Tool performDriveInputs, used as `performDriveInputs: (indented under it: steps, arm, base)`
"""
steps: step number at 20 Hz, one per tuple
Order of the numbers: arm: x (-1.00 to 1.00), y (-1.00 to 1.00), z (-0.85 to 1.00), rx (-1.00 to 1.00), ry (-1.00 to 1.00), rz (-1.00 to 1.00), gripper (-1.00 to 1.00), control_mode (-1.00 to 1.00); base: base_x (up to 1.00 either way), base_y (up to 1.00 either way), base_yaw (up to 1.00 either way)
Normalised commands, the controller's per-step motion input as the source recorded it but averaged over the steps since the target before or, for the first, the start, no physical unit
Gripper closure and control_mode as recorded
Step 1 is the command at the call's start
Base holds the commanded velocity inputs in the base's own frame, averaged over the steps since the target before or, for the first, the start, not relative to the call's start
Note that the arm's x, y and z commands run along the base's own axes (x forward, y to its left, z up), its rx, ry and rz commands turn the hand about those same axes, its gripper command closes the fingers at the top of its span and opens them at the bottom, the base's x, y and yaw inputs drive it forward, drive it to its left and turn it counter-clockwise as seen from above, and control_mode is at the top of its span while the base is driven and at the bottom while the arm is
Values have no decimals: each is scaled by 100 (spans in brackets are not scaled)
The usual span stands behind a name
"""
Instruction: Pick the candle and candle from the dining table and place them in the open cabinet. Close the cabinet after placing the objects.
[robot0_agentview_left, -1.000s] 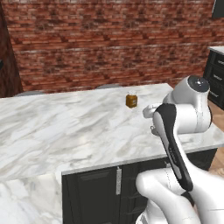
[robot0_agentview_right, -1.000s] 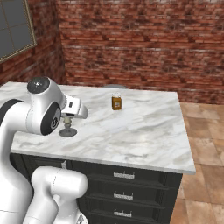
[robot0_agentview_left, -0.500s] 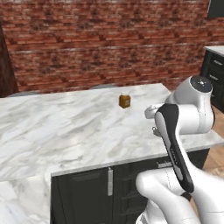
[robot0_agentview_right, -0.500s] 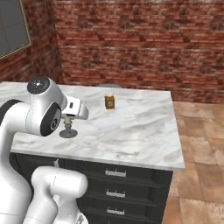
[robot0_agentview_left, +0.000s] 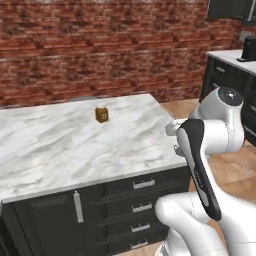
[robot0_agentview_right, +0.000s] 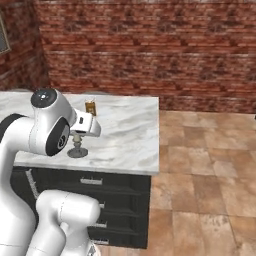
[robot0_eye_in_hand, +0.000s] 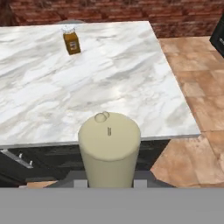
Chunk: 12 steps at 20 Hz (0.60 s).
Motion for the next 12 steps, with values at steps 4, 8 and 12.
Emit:
performDriveInputs:
  steps: [4,8,12]
  arm:
    - [0,0,0,0,0,0,100,100]
    - [0,0,0,0,0,0,100,100]
    - [0,0,0,0,0,0,100,100]
  base:
    - [-27,-81,-20]
    - [-16,-86,-23]
    - [-1,-88,-18]
